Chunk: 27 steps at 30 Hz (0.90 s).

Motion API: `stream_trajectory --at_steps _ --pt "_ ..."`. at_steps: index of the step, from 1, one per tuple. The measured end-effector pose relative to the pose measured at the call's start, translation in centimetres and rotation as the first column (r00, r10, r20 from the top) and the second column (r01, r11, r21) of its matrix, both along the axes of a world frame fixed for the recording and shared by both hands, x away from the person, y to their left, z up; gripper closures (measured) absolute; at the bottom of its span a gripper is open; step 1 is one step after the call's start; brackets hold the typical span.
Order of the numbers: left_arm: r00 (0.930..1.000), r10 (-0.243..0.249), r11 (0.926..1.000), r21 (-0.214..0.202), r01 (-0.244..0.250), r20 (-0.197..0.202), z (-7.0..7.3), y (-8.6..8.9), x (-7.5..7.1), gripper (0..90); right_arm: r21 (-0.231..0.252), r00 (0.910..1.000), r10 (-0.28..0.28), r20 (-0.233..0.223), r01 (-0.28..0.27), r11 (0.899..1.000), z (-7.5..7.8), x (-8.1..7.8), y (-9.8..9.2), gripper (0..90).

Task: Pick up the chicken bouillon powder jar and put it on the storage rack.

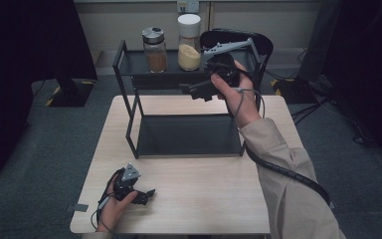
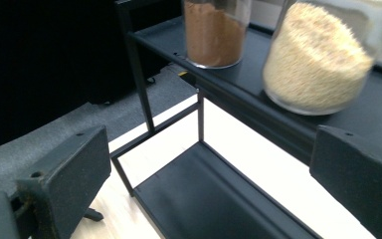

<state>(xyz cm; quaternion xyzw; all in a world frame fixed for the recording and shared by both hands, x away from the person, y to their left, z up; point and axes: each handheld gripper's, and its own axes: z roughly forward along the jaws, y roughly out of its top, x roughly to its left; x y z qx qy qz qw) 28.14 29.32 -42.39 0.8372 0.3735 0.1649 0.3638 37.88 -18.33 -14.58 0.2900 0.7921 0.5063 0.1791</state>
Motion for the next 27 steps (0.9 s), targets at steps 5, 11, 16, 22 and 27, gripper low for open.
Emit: stream_trajectory --at_steps 5,11,16,22,27 --pt "1.0 0.0 1.0 0.0 0.0 0.0 0.0 0.0 0.0 0.0 -0.003 0.9998 0.019 -0.005 -0.019 1.0 -1.2 -0.2 0.1 1.4" --pt "1.0 0.0 1.0 0.0 0.0 0.0 0.0 0.0 0.0 0.0 0.01 0.9992 0.038 -0.013 -0.038 0.999 -2.9 -0.3 -0.1 1.3" --pt "1.0 -0.001 1.0 0.001 0.001 0.0 0.0 0.0 0.0 0.0 0.008 0.9991 0.04 -0.013 -0.04 0.999 -4.0 -0.5 -0.1 1.3" --pt "1.0 0.0 1.0 0.001 0.0 0.0 0.0 0.0 0.0 0.0 0.003 0.9988 0.047 -0.016 -0.047 0.999 -4.9 -0.9 0.0 1.3" --pt "1.0 0.0 1.0 0.001 0.0 0.0 0.0 0.0 0.0 0.0 -0.002 0.9983 0.054 -0.022 -0.054 0.999 -5.8 -1.0 0.1 1.3"
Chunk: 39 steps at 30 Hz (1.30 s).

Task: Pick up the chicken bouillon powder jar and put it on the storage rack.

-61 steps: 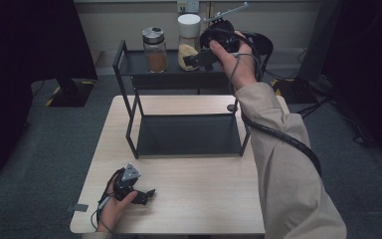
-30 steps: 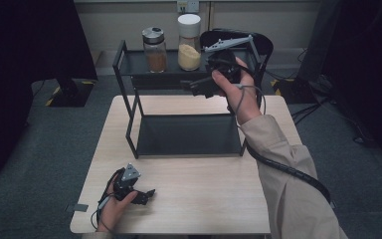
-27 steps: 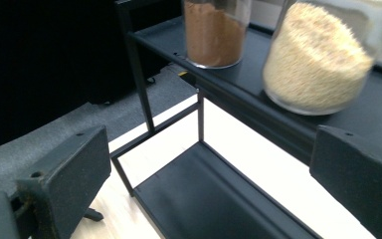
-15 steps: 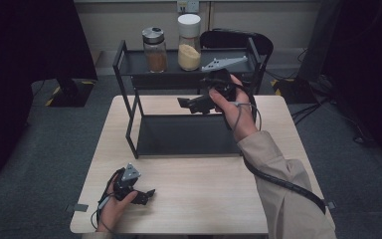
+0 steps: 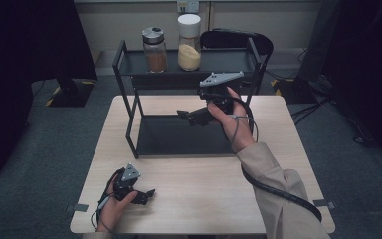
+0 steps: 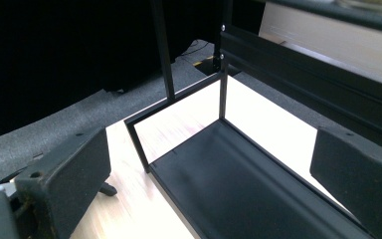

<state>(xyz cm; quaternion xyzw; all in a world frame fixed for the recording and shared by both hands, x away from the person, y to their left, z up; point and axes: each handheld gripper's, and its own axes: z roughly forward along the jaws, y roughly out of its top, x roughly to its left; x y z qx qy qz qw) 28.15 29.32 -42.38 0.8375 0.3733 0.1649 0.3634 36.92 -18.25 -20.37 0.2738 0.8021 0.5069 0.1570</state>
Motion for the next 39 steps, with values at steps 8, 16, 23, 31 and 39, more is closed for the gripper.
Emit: stream_trajectory --at_steps 8,16,23,31,39 --pt "1.0 0.0 1.0 -0.001 0.0 0.0 0.0 0.0 0.0 0.0 0.002 1.0 0.005 -0.004 -0.005 1.0 -1.5 -0.2 -0.1 1.3" --pt "1.0 0.0 1.0 -0.001 0.0 0.0 0.0 0.0 0.0 0.0 0.005 0.9998 0.006 -0.019 -0.006 1.0 -2.7 -0.3 -0.5 1.3" --pt "1.0 0.0 1.0 -0.001 0.0 0.0 0.0 0.0 0.0 0.0 0.013 0.9996 0.004 -0.028 -0.004 1.0 -4.1 -0.6 -0.9 1.1" --pt "1.0 0.0 1.0 -0.001 0.0 0.001 0.0 0.0 0.0 0.0 0.01 0.9994 0.011 -0.032 -0.01 1.0 -5.8 -0.9 -1.3 1.0" --pt "1.0 0.0 1.0 0.0 0.0 0.0 0.0 0.0 0.0 0.0 0.009 0.9991 0.009 -0.042 -0.008 1.0 -7.7 -1.4 -1.9 0.9"
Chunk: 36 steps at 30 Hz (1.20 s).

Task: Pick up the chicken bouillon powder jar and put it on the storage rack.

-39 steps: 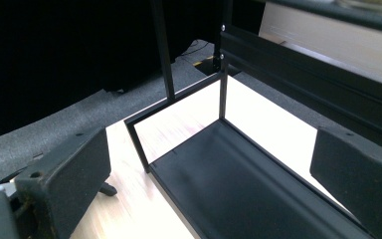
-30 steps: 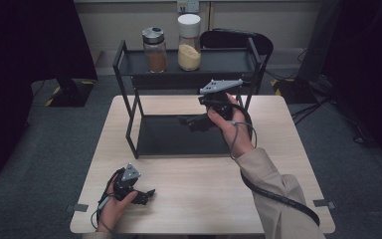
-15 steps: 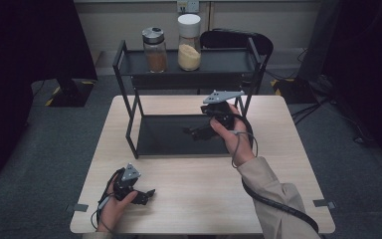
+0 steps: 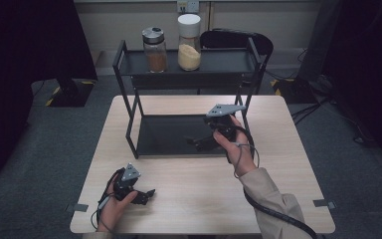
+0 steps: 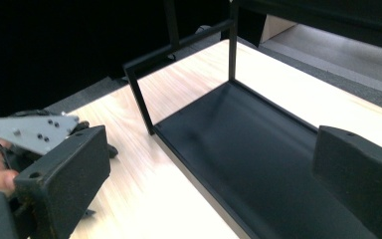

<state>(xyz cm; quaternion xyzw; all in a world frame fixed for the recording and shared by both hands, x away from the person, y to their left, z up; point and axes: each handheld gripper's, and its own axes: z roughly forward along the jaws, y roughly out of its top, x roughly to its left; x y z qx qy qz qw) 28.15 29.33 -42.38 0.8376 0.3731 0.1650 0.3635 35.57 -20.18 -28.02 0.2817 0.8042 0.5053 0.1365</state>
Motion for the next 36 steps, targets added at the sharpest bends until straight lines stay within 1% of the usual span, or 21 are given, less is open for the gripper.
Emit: stream_trajectory --at_steps 7,14,20,25,36 --pt "1.0 -0.001 1.0 0.0 0.001 0.0 0.0 0.0 0.0 0.0 0.001 1.0 0.0 0.0 0.0 1.0 -1.6 -0.4 -0.8 0.9" --pt "1.0 -0.001 1.0 0.001 0.001 0.0 0.0 0.0 0.0 0.0 0.007 0.9998 0.003 -0.022 -0.003 1.0 -3.3 -0.6 -1.3 1.0" --pt "1.0 -0.001 1.0 0.001 0.001 0.0 0.0 0.0 0.0 0.0 -0.008 0.9994 0.003 -0.036 -0.003 1.0 -4.5 -0.9 -1.5 1.0" --pt "1.0 -0.001 1.0 0.001 0.001 0.0 0.0 0.0 0.0 0.0 -0.02 0.9988 0.013 -0.046 -0.014 1.0 -5.4 -1.1 -1.9 1.1" --pt "1.0 -0.001 1.0 0.001 0.001 0.0 0.0 0.0 0.0 0.0 -0.034 0.9975 -0.002 -0.071 -0.001 0.999 -7.4 -1.8 -3.1 1.0"
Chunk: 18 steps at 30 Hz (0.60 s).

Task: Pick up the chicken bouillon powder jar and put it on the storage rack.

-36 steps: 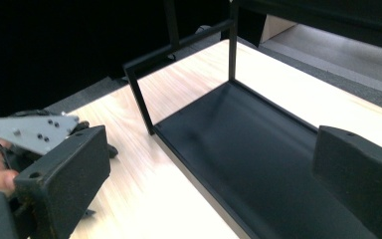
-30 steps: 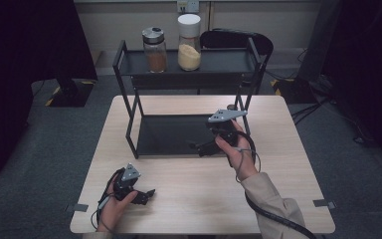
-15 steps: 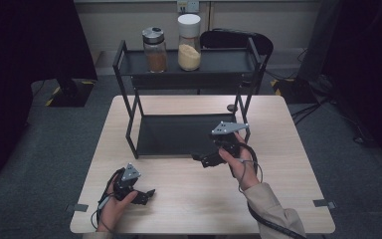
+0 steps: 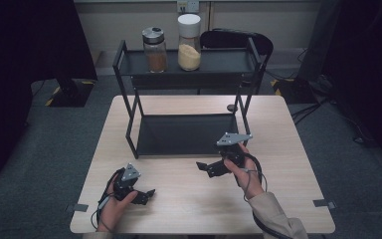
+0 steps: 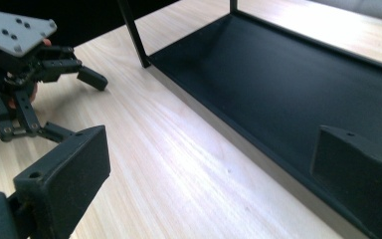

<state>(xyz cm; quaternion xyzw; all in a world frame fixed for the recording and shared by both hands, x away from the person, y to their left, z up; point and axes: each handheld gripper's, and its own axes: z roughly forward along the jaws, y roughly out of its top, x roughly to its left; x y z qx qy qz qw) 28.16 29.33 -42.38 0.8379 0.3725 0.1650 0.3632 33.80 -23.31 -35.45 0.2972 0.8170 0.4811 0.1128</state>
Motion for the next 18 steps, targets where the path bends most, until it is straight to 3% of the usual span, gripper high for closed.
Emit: stream_trajectory --at_steps 18 --pt "1.0 0.0 1.0 0.0 0.0 0.0 0.0 0.0 0.0 0.0 -0.005 0.9994 -0.019 -0.027 0.019 1.0 -2.8 -1.2 -2.3 1.0"
